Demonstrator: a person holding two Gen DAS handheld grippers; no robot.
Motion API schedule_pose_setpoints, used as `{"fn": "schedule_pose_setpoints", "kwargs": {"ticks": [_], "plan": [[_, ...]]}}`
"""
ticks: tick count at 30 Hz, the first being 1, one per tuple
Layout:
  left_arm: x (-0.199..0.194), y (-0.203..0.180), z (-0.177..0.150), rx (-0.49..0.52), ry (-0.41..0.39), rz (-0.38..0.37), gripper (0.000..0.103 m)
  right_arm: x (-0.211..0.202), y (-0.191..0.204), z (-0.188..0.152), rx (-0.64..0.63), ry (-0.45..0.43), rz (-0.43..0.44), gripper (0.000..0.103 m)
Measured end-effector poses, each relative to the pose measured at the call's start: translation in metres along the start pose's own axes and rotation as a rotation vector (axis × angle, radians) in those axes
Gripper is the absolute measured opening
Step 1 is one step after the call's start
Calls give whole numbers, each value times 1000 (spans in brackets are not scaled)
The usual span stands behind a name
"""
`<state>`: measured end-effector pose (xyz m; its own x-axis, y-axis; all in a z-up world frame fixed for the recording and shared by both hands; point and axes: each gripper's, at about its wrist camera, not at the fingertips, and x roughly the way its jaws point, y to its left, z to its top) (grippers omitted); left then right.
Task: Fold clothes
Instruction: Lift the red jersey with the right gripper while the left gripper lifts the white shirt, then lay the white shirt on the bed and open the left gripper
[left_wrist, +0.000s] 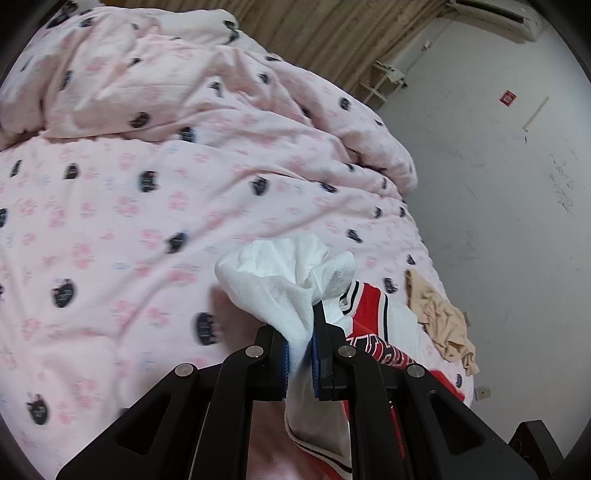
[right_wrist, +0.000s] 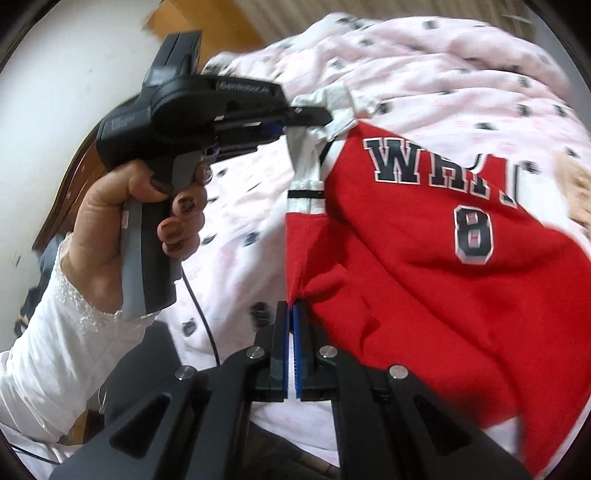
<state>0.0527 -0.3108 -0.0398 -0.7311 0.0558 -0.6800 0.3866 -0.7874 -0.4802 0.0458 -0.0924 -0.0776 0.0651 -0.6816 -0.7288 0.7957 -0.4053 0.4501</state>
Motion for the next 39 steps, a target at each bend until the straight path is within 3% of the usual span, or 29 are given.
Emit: {"fn": "schedule_pose_setpoints", "kwargs": {"ticks": [11,19,21,22,23,25,28,32,36,39], "plan": [[-62,126,-3,-60,-67,106,8,112,108,21,-196,157,136,2],[-49,191,-20,-148,-14,121,10,175,125,28,-233,246,122,2],[-47,202,-29,-171,-16,118,13,186,122,21,-244,268,101,2],[-49,205,-32,-178,-30,130,22,191,119,19,-249,275,90,2],[-51,208,-36,-185,-44,143,33,194,116,17,-252,277,85,2],[-56,216,-42,-202,-72,165,44,196,112,17,-257,271,87,4],[-67,232,-50,-245,-105,190,45,195,112,18,-279,257,95,10],[-86,248,-60,-271,-151,261,45,188,131,7,-379,245,120,32],[-107,254,-68,-273,-202,315,45,162,150,-16,-464,266,214,32],[-110,249,-72,-268,-193,273,45,126,152,-45,-495,246,220,32]]}}
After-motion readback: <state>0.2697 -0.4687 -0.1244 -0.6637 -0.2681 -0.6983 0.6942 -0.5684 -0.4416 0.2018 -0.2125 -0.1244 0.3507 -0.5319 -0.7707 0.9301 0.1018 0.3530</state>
